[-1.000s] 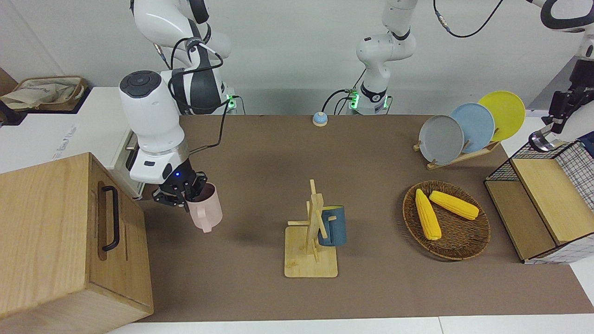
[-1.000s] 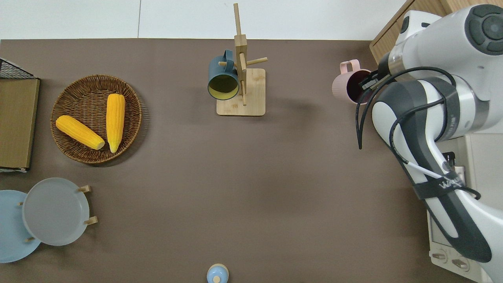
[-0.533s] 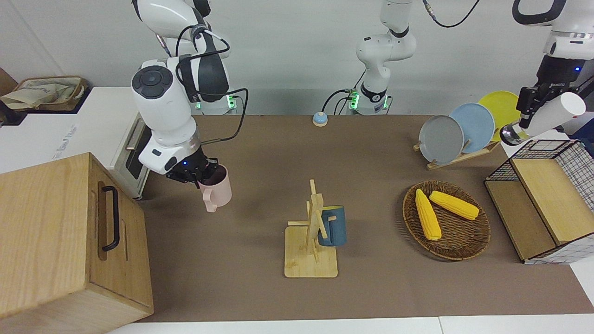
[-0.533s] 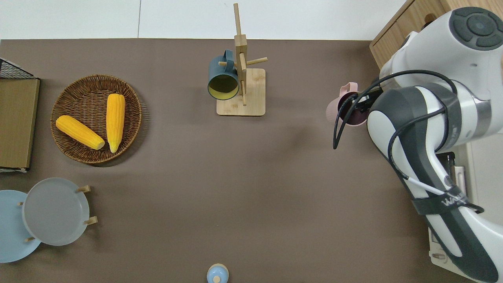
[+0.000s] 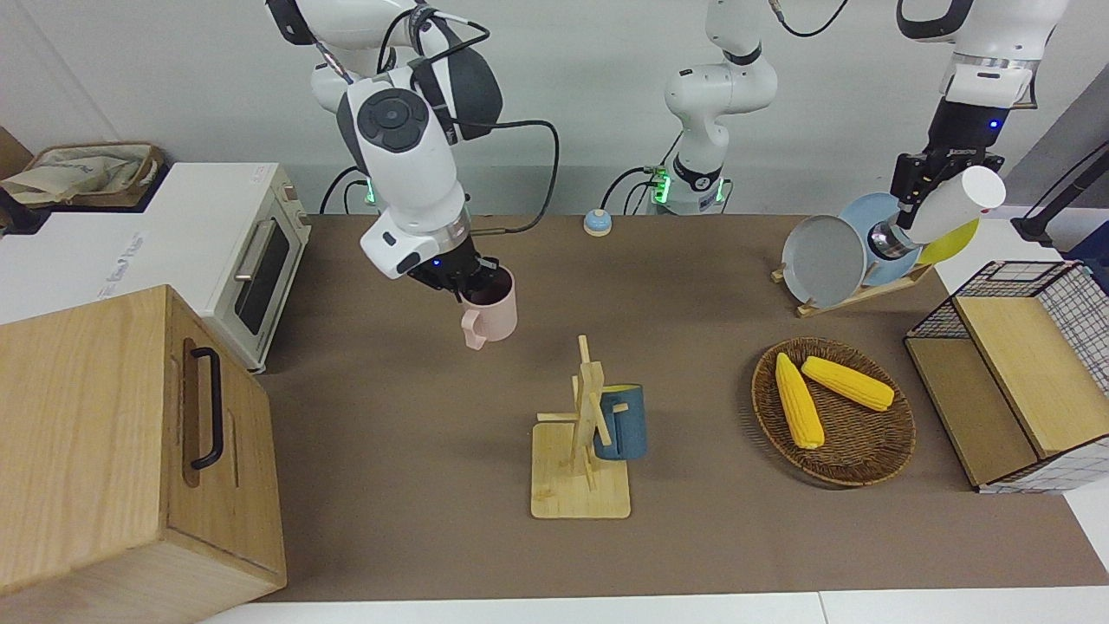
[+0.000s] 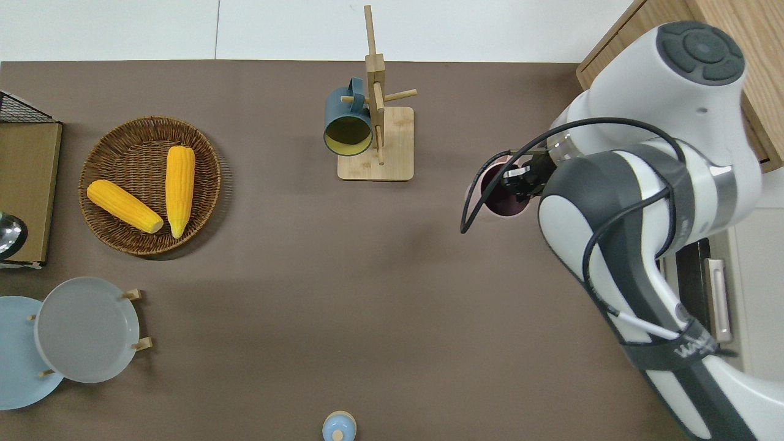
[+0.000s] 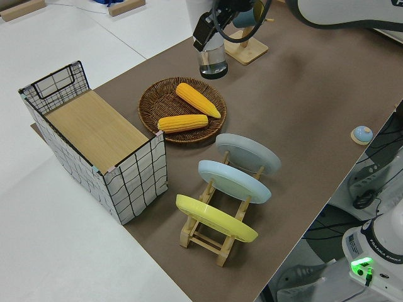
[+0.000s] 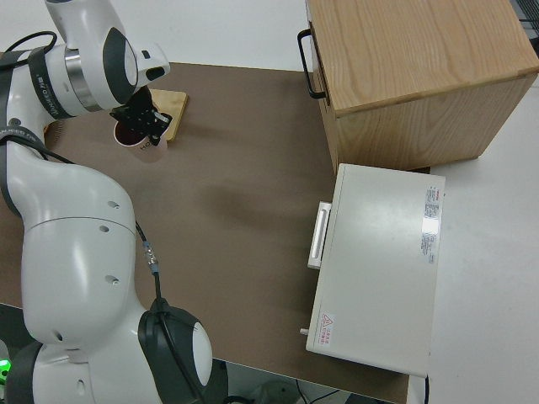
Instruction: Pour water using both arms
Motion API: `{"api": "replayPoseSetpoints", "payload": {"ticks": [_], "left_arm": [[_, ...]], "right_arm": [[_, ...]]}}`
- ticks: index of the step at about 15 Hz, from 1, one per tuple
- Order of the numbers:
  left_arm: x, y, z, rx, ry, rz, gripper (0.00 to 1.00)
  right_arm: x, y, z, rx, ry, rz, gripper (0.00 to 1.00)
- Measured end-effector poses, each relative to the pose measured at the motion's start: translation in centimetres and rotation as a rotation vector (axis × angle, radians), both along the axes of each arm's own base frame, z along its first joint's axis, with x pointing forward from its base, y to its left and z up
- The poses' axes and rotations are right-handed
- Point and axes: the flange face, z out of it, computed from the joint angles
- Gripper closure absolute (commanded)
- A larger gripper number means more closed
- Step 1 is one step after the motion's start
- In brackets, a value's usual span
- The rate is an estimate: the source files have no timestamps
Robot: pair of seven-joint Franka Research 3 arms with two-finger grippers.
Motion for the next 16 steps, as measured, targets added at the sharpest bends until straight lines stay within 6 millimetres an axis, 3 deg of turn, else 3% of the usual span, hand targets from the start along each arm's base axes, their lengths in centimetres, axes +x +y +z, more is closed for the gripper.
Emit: {"api": "replayPoseSetpoints", "payload": {"ticks": [11,16], "left_arm": [[-4.5,-7.8,-3.4,-0.009,0.062,-0.114,1.0],[-6.9,-11.6,-4.7,-0.062,0.079,-0.157,1.0]], "right_arm": [[-5.2,7.8,-0.6,-0.021,0.063,-0.108,0.994],[-6.0,10.8,-0.9,0.06,0.036,-0.199,0.994]]}}
